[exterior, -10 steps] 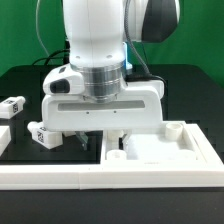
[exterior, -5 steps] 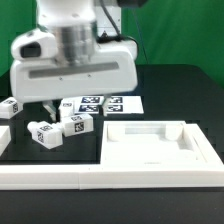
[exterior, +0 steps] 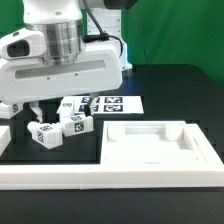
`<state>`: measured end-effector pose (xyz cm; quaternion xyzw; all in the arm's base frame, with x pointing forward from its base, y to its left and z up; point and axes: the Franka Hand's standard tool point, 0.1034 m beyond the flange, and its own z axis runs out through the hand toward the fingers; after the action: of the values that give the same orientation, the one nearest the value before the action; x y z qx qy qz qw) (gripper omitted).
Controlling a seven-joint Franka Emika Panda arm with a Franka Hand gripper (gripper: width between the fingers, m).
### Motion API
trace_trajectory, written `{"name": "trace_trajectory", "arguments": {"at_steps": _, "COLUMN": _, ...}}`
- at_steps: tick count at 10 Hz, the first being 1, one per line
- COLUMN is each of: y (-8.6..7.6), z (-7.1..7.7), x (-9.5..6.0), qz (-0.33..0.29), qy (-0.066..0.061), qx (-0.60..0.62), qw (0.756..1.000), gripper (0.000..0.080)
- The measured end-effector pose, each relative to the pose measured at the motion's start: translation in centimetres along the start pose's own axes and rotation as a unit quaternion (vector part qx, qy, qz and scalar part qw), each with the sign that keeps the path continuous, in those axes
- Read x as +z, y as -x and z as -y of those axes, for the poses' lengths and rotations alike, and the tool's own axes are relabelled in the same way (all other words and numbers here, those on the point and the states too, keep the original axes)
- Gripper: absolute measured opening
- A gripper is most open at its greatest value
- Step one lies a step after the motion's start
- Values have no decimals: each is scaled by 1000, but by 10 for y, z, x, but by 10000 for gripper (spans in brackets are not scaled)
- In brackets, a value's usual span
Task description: Assemble one leg
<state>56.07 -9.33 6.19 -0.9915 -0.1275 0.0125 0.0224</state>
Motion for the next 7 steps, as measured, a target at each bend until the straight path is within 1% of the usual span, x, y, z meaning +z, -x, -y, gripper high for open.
{"name": "trace_trajectory", "arguments": {"at_steps": 1, "y": 11, "z": -14, "x": 10, "qz": 8, "qy": -1, "qx": -36, "qw": 999, "gripper": 649}}
{"name": "trace_trajectory", "arguments": {"at_steps": 2, "y": 20, "z": -24, "x": 18, "qz": 16, "qy": -3, "qx": -32, "qw": 999, "gripper": 649}}
{"name": "trace_trajectory", "arguments": {"at_steps": 3, "y": 23, "z": -28, "x": 26, "qz": 13, "qy": 2, "qx": -32, "qw": 999, "gripper": 649}}
{"name": "trace_trajectory", "arguments": {"at_steps": 4, "y": 29, "z": -28, "x": 38, "qz": 11, "qy": 8, "qx": -34, "qw": 999, "gripper": 649}}
{"name": "trace_trajectory", "arguments": {"at_steps": 5, "y": 34, "z": -31, "x": 46, "qz": 15, "qy": 7, "qx": -34, "qw": 999, "gripper": 649}}
{"name": "trace_trajectory", "arguments": {"at_steps": 6, "y": 38, "z": -33, "x": 51, "qz": 18, "qy": 6, "qx": -35, "qw": 999, "gripper": 649}}
{"name": "trace_trajectory", "arguments": {"at_steps": 7, "y": 40, "z": -34, "x": 54, "qz": 15, "qy": 9, "qx": -35, "qw": 999, "gripper": 649}}
